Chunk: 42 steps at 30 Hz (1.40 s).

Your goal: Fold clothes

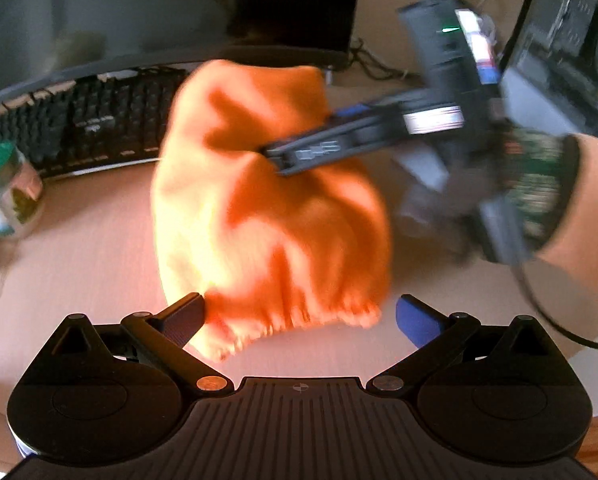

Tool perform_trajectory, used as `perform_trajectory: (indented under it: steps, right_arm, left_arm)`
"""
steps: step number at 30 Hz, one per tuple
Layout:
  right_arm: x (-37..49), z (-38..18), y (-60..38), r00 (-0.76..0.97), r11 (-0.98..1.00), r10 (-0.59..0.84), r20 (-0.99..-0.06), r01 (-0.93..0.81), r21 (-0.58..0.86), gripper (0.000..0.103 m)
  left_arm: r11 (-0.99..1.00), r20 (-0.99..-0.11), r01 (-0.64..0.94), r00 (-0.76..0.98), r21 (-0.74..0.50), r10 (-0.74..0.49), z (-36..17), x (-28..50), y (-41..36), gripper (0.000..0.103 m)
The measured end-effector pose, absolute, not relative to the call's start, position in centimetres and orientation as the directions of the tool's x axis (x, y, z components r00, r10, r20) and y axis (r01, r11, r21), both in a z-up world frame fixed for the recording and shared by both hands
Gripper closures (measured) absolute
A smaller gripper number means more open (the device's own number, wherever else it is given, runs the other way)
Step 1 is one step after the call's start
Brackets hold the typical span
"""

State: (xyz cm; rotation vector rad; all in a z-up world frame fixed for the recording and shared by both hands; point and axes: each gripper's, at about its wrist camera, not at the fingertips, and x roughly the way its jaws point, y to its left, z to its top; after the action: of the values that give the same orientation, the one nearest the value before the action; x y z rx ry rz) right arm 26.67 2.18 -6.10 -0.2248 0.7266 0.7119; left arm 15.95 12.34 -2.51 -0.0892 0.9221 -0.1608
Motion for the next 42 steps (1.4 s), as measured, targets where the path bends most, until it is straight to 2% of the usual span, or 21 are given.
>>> perform_trajectory:
  steps: [4, 11, 13, 16, 19, 22, 27, 29, 32, 36, 40, 42]
  right_arm:
    - [27.3, -5.3, 3.8, 0.575, 0.712, 0.489, -0.656, -0.697, -0.081, 0.011]
    - [26.7, -2.0, 0.3, 0.605, 0.738, 0.500, -0.619, -0.672, -0.061, 0.003]
    - [25.9, -1.5, -0.1, 0.605, 0.735, 0.506, -0.614, -0.676, -0.060, 0.003]
    - [24.7, -0.7, -1.0, 0.604, 0.738, 0.517, -0.607, -0.674, -0.042, 0.002]
    - [24.3, -0.6, -1.1, 0.614, 0.754, 0.506, -0.606, -0.656, -0.035, 0.001]
    - [24.5, -0.5, -1.8, 0.616, 0.761, 0.499, -0.609, -0.648, -0.033, 0.001]
    - [25.6, 0.6, -1.5, 0.610, 0.757, 0.529, -0.589, -0.653, 0.004, 0.001]
    - [26.4, 1.0, -0.6, 0.587, 0.741, 0.563, -0.581, -0.670, 0.042, 0.001]
    - [27.8, 1.2, 2.1, 0.547, 0.703, 0.620, -0.562, -0.706, 0.089, 0.001]
    - [30.9, -0.1, 5.8, 0.461, 0.643, 0.684, -0.565, -0.747, 0.168, 0.001]
    - [34.9, -5.2, 9.1, 0.382, 0.659, 0.630, -0.676, -0.724, 0.205, 0.000]
    - [35.0, -5.5, 8.9, 0.393, 0.671, 0.622, -0.677, -0.714, 0.201, 0.000]
  left_arm:
    - [0.965, -0.743, 0.170, 0.616, -0.199, -0.262, -1.3, 15.2, 12.4, 0.000]
    - [0.927, -0.601, 0.229, 0.710, -0.296, -0.367, 3.2, 14.4, 17.3, 0.000]
    - [0.926, -0.607, 0.151, 0.716, -0.346, -0.344, 2.7, 15.3, 19.5, 0.000]
    - [0.917, -0.683, 0.008, 0.665, -0.398, -0.302, -0.1, 17.3, 21.5, 0.000]
    - [0.924, -0.742, -0.005, 0.597, -0.383, -0.304, -2.9, 18.3, 20.4, 0.000]
    - [0.943, -0.773, 0.046, 0.561, -0.330, -0.298, -3.9, 18.9, 17.6, 0.000]
    - [0.899, -0.738, 0.321, 0.519, -0.299, -0.431, -2.2, 17.6, 12.0, 0.000]
    - [0.886, -0.733, 0.370, 0.514, -0.279, -0.445, -1.8, 16.8, 11.0, 0.000]
    - [0.908, -0.737, 0.300, 0.534, -0.293, -0.414, -1.6, 16.3, 12.3, 0.000]
    - [0.939, -0.758, 0.110, 0.562, -0.327, -0.330, -1.7, 15.6, 15.8, 0.000]
    - [0.937, -0.781, -0.032, 0.563, -0.348, -0.270, -1.8, 14.5, 18.9, 0.000]
    - [0.935, -0.790, -0.064, 0.557, -0.349, -0.256, -1.8, 14.1, 19.7, 0.000]
